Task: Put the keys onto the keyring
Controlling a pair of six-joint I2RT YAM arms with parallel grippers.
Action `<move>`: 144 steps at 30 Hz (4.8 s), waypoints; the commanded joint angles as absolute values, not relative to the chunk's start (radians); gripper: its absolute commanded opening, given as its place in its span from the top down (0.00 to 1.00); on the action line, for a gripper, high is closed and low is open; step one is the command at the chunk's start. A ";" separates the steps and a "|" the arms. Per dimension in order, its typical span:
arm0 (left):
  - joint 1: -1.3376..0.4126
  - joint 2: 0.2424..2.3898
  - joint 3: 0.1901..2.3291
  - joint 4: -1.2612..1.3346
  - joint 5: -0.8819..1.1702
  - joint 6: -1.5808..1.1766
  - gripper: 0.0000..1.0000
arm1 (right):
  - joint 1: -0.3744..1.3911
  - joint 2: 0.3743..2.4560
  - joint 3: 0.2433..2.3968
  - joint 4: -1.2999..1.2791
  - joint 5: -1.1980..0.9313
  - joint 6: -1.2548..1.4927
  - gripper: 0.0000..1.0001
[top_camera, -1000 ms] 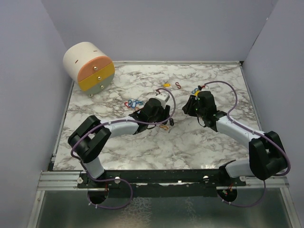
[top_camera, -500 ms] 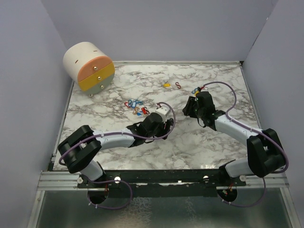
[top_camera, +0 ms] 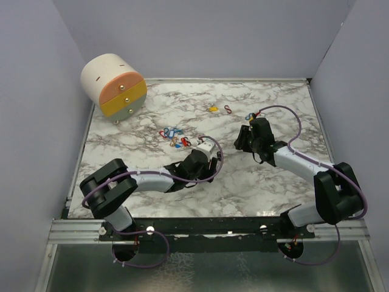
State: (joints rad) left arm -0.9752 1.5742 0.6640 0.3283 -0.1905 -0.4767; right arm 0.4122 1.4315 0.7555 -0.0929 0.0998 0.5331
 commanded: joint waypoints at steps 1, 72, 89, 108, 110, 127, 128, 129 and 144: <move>-0.977 1.622 0.699 0.377 -0.206 -0.482 0.38 | 0.408 1.432 0.780 -0.096 0.129 0.521 0.55; -0.863 1.520 0.621 0.370 -0.241 -0.474 0.39 | 0.451 1.559 0.748 0.076 -0.286 0.316 0.65; -0.863 1.441 0.564 0.377 -0.265 -0.478 0.34 | 0.518 1.674 0.786 0.101 -0.276 0.312 0.70; -0.860 1.469 0.574 0.382 -0.262 -0.471 0.34 | 0.538 1.664 0.800 0.091 -0.237 0.311 0.99; -0.859 1.475 0.577 0.382 -0.261 -0.471 0.34 | 0.538 1.644 0.789 0.096 -0.231 0.311 0.99; -0.857 1.487 0.581 0.383 -0.255 -0.470 0.34 | 0.541 1.670 0.792 0.124 -0.253 0.302 0.80; -0.857 1.486 0.581 0.383 -0.255 -0.470 0.34 | 0.543 1.673 0.794 0.126 -0.256 0.303 0.80; -0.856 1.486 0.583 0.383 -0.255 -0.470 0.34 | 0.544 1.678 0.794 0.129 -0.259 0.302 0.80; -0.853 1.487 0.578 0.384 -0.250 -0.469 0.34 | 0.560 1.732 0.814 0.137 -0.259 0.301 0.79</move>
State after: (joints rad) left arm -0.8585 1.4834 0.5747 0.3729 -0.2386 -0.4694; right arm 0.5510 1.7069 0.7940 0.1253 -0.2520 0.3111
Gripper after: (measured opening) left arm 0.661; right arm 0.207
